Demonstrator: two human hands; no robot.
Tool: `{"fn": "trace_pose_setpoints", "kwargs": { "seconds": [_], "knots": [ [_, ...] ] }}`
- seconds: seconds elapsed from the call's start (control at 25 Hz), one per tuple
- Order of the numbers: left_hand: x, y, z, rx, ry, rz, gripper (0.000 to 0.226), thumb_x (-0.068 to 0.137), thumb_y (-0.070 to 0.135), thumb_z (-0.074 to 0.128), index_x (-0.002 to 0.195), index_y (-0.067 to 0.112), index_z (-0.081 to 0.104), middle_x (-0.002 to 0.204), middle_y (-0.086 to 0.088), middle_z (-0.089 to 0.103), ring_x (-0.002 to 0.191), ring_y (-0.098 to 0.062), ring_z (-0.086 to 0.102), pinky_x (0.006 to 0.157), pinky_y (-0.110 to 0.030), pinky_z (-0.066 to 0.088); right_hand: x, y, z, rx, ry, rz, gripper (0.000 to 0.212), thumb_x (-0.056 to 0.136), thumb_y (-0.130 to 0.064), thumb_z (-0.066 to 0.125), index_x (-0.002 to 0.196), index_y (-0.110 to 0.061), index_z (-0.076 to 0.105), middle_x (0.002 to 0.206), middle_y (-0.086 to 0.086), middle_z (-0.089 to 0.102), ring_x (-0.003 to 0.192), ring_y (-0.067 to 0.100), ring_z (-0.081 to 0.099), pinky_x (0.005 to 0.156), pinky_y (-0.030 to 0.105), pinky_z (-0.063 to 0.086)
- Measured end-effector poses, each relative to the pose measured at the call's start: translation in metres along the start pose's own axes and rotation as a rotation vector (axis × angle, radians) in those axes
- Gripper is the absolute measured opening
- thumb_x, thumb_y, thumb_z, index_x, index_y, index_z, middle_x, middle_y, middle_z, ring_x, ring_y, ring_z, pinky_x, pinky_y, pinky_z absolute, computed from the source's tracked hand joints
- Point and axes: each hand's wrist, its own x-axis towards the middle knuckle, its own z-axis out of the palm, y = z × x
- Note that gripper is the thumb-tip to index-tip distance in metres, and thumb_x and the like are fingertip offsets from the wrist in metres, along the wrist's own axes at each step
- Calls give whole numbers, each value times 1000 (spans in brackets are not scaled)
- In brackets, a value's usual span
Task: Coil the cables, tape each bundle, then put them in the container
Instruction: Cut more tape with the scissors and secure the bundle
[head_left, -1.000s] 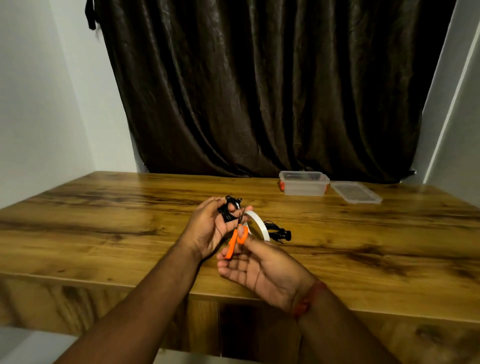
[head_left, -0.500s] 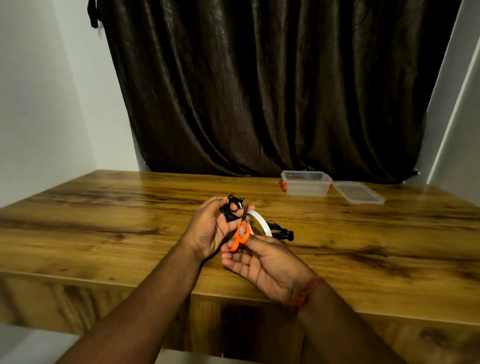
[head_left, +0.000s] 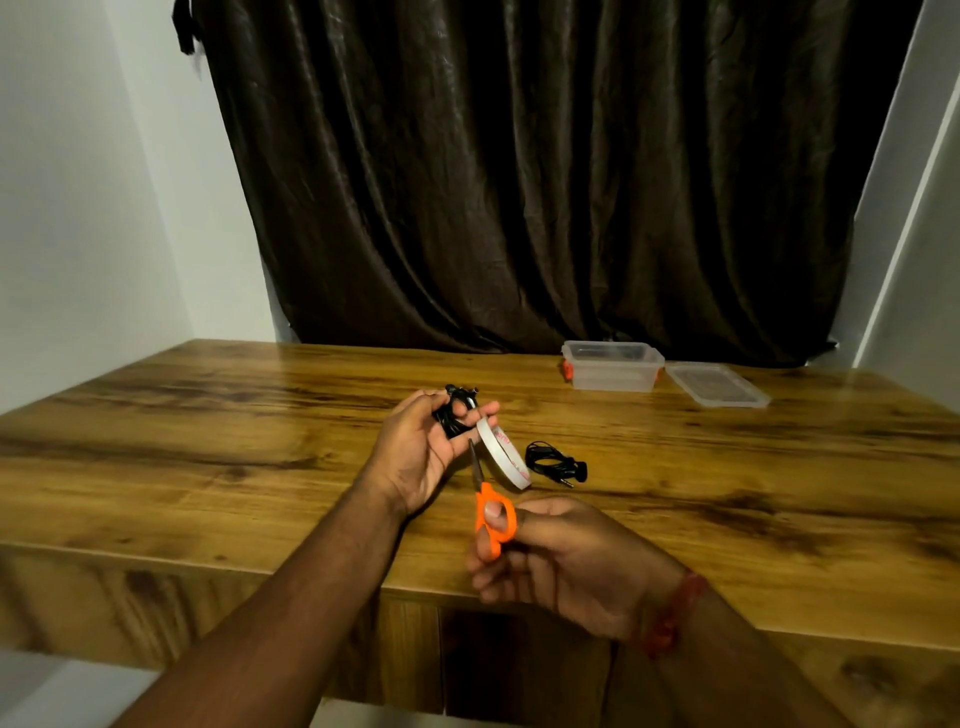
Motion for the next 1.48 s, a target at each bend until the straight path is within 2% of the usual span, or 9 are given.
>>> {"fn": "trace_pose_setpoints", "kwargs": {
  "seconds": [0.08,0.2,0.36,0.56,0.96,1.12,1.24,1.36,1.48],
  "knots": [
    [-1,1,-1,9,-5,-8,16,102,6,37,91,6,49,79,-16,55,111,-51,62,89,-56,55,-16,-9,-10,-145,88,-15,25,89,-25,64,85,-1,66,85,15,66,70,17,63,66,27,55],
    [-3,2,-1,27,-15,-18,16,103,7,38,92,6,49,82,-17,57,113,-50,61,93,-58,53,-37,-30,-49,-550,482,-14,26,90,-28,65,87,-1,65,71,6,64,59,12,57,54,24,45],
    [-4,2,0,38,-8,-23,18,103,7,37,90,7,49,82,-17,57,113,-50,61,92,-57,54,-49,-58,-123,-1317,848,268,31,92,-40,61,75,-15,59,72,4,60,68,20,59,58,28,41],
    [-5,2,1,60,3,-33,17,103,7,37,91,7,49,82,-17,56,113,-50,61,91,-56,54,-46,-71,-158,-1569,959,520,25,89,-35,59,95,-12,66,98,11,61,86,23,60,73,29,48],
    [-6,1,2,72,-17,-34,18,103,7,36,90,7,48,81,-17,56,113,-50,62,90,-55,55,-51,-77,-164,-1671,946,558,28,91,-39,59,97,-13,67,91,6,62,85,20,60,72,29,48],
    [-8,2,3,72,-27,-36,18,103,7,37,89,7,49,81,-17,57,112,-49,62,91,-55,55,-43,-67,-125,-1755,1063,115,21,87,-45,58,84,-25,58,90,0,57,81,19,56,74,34,49],
    [-9,2,4,78,-39,-32,20,102,7,37,87,7,49,81,-16,56,113,-49,62,90,-53,56,-15,-37,-69,-1491,892,-285,18,94,-46,51,98,-30,57,101,-9,54,87,11,52,76,33,48],
    [-11,1,4,69,-61,-33,21,102,7,37,86,6,50,81,-16,55,113,-48,62,91,-53,55,16,-10,-33,-1348,688,-399,31,91,-48,57,113,-27,60,108,-11,53,94,8,52,82,31,49],
    [-11,1,4,55,-79,-35,23,102,7,36,84,6,50,81,-16,54,114,-47,62,89,-52,56,38,4,-25,-1233,662,-444,27,91,-39,62,114,-25,63,103,-10,58,87,6,53,74,26,44]
  ]
}}
